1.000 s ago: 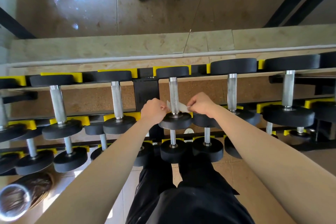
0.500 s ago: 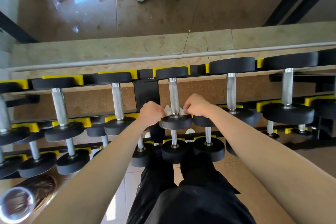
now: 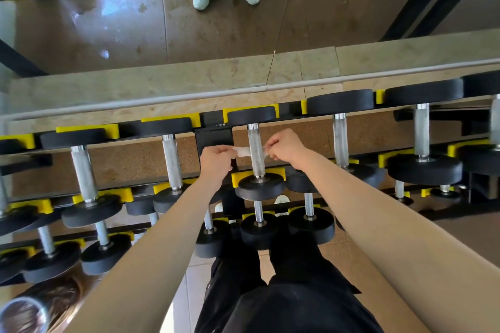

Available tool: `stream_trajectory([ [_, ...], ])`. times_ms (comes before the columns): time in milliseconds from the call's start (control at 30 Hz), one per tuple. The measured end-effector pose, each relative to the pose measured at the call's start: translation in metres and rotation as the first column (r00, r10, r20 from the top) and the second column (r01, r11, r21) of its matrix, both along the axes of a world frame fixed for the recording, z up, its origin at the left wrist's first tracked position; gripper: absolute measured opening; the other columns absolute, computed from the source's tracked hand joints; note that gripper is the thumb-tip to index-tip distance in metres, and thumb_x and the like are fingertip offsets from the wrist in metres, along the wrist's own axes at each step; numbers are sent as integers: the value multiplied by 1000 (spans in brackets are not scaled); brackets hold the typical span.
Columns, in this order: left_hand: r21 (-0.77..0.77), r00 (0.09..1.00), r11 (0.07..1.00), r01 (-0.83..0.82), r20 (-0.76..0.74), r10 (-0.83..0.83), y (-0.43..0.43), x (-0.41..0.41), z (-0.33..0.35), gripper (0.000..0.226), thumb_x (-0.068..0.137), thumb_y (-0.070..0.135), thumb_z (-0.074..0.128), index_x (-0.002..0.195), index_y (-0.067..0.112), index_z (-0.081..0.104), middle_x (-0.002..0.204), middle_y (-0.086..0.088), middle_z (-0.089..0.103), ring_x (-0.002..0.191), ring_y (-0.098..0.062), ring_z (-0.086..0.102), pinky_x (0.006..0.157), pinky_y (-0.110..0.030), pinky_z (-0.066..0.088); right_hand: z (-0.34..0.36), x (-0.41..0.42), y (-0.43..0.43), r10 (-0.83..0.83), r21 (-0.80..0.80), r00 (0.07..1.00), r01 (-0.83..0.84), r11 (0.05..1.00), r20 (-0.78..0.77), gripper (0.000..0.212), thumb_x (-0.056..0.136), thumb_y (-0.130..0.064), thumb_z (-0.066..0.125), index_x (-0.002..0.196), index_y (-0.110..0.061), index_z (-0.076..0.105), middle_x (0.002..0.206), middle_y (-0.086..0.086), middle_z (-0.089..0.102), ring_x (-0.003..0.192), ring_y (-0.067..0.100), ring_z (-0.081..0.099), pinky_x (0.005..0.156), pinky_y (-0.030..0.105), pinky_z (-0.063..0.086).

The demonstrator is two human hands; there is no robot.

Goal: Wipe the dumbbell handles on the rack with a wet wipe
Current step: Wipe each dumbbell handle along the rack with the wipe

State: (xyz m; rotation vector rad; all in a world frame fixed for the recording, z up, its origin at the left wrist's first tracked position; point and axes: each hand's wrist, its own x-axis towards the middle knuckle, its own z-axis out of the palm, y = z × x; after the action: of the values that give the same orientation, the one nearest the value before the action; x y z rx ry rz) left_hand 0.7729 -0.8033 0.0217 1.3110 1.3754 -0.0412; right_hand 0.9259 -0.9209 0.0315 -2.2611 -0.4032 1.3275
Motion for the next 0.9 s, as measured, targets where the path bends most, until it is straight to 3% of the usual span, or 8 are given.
stream_trajectory([
  [100,-7,995,997,-79,66,80,1,12,4,16,94,7,66,107,10,75,93,-3,71,81,-15,63,67,-26,55,-6,3,3,-149,10,988,150,989,-47,18,87,5,66,85,-12,72,96,6,71,78,16,65,71,26,57],
  [233,-83,992,990,-117,41,120,-6,30,1,19,93,6,65,111,8,73,86,-7,70,68,-17,59,64,-29,52,0,29,3,-478,69,859,497,865,-182,17,91,3,63,88,-11,71,96,11,69,79,16,64,71,25,56],
  [333,-207,927,913,-351,59,370,2,32,5,15,93,4,65,105,6,74,80,-9,71,62,-15,56,58,-24,48,-6,12,21,-655,30,678,703,711,-334,11,91,2,65,97,-7,68,99,13,69,84,19,67,79,31,60],
  [433,-335,794,762,-554,63,604,14,32,10,8,89,4,70,90,11,73,69,-3,70,52,-7,57,59,-18,51,-7,-4,34,-721,-90,452,813,576,-526,27,88,2,68,114,-1,66,110,17,73,92,24,71,83,37,59],
  [567,-327,874,843,-428,89,478,1,42,8,11,90,2,67,96,7,75,55,0,59,46,-11,46,45,-18,37,5,14,14,-719,-117,351,850,513,-600,20,91,-4,66,111,-9,66,110,6,73,104,16,69,92,34,50],
  [633,-323,890,863,-388,111,441,-5,49,9,12,91,-1,64,89,6,73,51,-1,53,45,-15,40,39,-19,30,5,18,4,-705,-113,297,874,472,-644,20,94,-6,64,113,-11,67,110,4,72,107,15,67,93,35,48],
  [733,-327,888,859,-394,107,448,4,44,14,13,91,0,65,91,9,73,60,-2,62,48,-11,46,47,-18,39,1,4,12,-694,-96,320,867,489,-645,22,95,-7,64,116,-11,67,109,4,73,102,14,68,86,32,50],
  [900,-316,914,902,-295,180,363,9,20,15,14,91,1,66,102,7,73,84,-9,69,63,-9,50,58,-19,43,-3,-9,31,-712,2,480,830,558,-513,23,88,-2,71,111,-4,70,107,11,75,93,22,73,76,28,55],
])
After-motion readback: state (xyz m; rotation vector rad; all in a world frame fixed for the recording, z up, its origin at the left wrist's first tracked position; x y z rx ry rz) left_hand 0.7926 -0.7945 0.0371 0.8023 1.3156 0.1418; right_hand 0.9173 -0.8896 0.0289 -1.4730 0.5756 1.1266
